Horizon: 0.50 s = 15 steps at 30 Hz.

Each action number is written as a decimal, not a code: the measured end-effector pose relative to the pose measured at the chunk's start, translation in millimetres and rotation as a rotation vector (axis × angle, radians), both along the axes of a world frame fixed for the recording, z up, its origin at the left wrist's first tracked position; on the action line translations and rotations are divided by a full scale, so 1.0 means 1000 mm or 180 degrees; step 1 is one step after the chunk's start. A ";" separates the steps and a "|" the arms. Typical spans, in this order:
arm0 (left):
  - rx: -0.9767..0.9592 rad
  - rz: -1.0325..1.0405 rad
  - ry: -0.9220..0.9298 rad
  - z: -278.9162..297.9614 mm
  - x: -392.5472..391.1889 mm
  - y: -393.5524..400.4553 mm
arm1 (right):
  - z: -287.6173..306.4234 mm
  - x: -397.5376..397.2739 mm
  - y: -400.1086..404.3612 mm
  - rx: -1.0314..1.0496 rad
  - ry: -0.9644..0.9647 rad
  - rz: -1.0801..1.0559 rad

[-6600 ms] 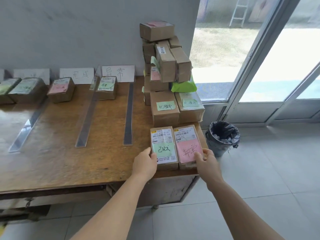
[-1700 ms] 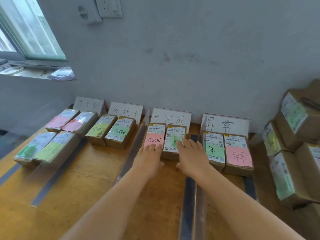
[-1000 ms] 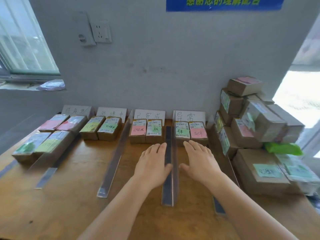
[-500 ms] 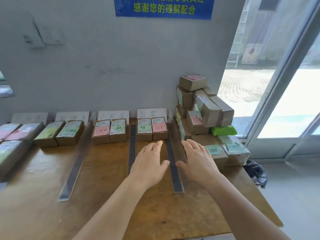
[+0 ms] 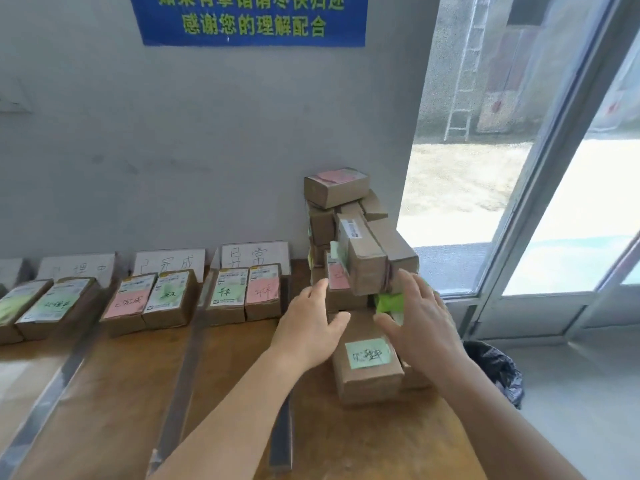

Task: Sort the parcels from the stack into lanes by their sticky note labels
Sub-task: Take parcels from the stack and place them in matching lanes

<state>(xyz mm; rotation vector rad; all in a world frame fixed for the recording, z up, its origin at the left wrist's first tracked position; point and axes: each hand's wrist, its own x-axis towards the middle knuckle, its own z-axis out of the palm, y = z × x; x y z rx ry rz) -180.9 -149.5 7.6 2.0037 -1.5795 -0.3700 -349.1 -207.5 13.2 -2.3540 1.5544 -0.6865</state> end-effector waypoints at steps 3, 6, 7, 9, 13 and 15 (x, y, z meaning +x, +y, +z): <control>0.0202 0.0146 0.0058 -0.005 -0.011 -0.035 | 0.002 -0.010 -0.038 0.0028 -0.0251 -0.0062; 0.0408 0.0291 0.0086 -0.011 -0.016 -0.064 | 0.000 -0.014 -0.071 0.0211 -0.0319 -0.0082; 0.0437 0.0344 0.0109 -0.013 -0.017 -0.073 | -0.002 -0.014 -0.080 0.0269 -0.0349 -0.0061; 0.0429 0.0459 0.0159 -0.015 -0.018 -0.088 | -0.004 -0.012 -0.094 0.0345 -0.0389 -0.0003; 0.0203 0.0576 0.0383 -0.015 -0.023 -0.109 | -0.010 -0.007 -0.114 0.0481 -0.0457 0.0071; -0.0013 0.0515 0.0486 -0.016 -0.027 -0.116 | -0.012 -0.005 -0.120 0.0537 -0.0488 0.0106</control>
